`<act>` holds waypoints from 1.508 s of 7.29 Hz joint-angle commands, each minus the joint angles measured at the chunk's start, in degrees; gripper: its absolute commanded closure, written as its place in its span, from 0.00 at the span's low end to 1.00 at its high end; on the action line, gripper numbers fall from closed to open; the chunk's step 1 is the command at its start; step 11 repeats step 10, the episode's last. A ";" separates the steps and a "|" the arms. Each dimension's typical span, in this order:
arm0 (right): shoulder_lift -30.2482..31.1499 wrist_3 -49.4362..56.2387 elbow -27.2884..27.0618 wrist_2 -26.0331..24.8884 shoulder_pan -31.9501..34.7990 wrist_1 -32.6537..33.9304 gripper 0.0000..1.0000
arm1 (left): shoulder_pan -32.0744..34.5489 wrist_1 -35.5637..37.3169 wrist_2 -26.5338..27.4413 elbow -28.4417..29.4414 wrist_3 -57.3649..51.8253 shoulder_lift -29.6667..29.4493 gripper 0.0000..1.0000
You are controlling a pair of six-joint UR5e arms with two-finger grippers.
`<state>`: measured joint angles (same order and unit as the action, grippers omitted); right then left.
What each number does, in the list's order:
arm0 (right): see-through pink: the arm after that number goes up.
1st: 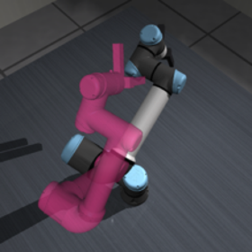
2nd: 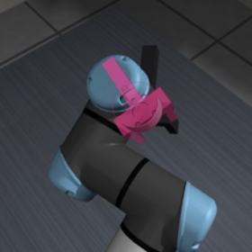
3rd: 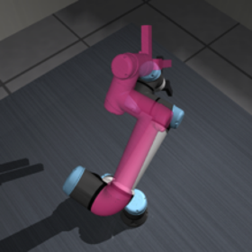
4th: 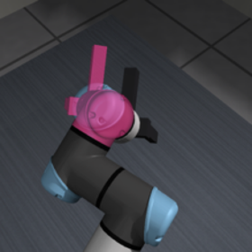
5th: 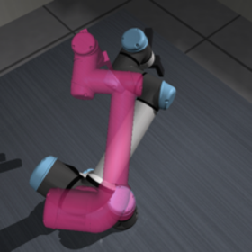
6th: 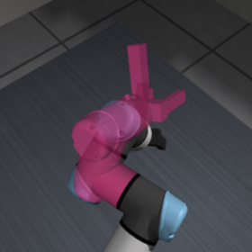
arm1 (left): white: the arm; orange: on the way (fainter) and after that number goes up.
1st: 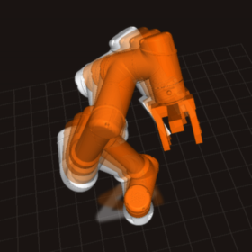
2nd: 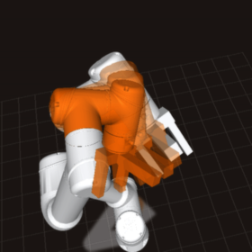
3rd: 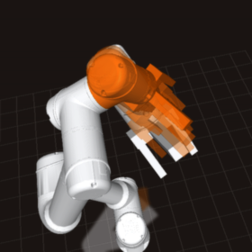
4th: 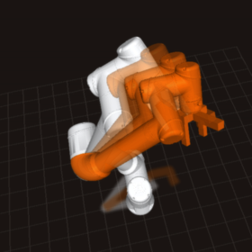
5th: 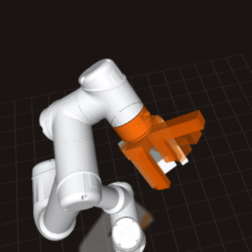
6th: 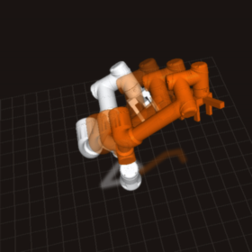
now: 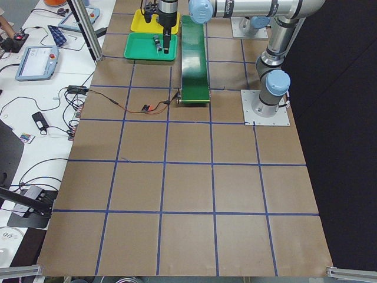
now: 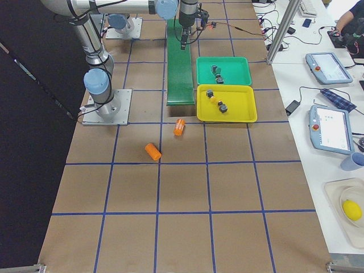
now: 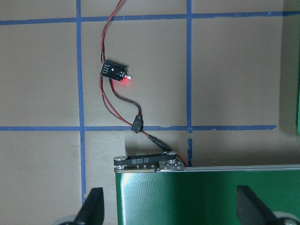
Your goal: Sort buttons by color to trays
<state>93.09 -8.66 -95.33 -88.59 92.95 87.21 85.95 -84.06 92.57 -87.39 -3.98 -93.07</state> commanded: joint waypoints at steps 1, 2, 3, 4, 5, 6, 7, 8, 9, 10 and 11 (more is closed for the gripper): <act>0.78 0.93 -0.38 -1.14 -3.55 -0.54 0.00 | 0.01 0.04 -0.02 0.03 0.02 0.08 0.00; 1.30 0.58 -0.38 -1.15 -3.39 -0.29 0.00 | 0.01 0.04 -0.02 0.03 0.02 -0.01 0.00; 1.39 0.23 -0.30 -0.97 -3.39 -0.11 0.00 | 0.01 0.04 -0.02 0.03 0.02 -0.01 0.00; 1.40 0.23 -0.30 -0.97 -3.39 -0.11 0.00 | 0.01 0.04 -0.02 0.03 0.02 -0.01 0.00; 1.57 0.23 -0.21 -0.97 -3.39 -0.11 0.00 | 0.01 0.04 -0.02 0.03 0.02 -0.27 0.00; 1.75 0.40 0.23 -0.88 -3.22 -0.19 0.00 | 0.01 0.04 -0.02 0.03 0.02 -0.10 0.00; 1.66 1.18 0.23 -0.97 -3.04 -0.11 0.00 | 0.01 0.04 -0.02 0.03 0.02 -0.36 0.00; 1.66 1.19 0.14 -0.88 -2.86 -0.02 0.00 | 0.01 0.04 -0.02 0.03 0.02 -0.10 0.00; 1.57 0.84 0.23 -0.80 -2.86 -0.02 0.00 | 0.01 0.04 -0.02 0.03 0.02 -0.36 0.00; 1.66 0.49 0.06 -0.71 -2.86 -0.11 0.00 | 0.01 0.04 -0.02 0.03 0.02 -0.28 0.00; 1.66 0.49 0.06 -0.71 -2.86 -0.11 0.00 | 0.01 0.04 -0.02 0.03 0.02 -0.28 0.00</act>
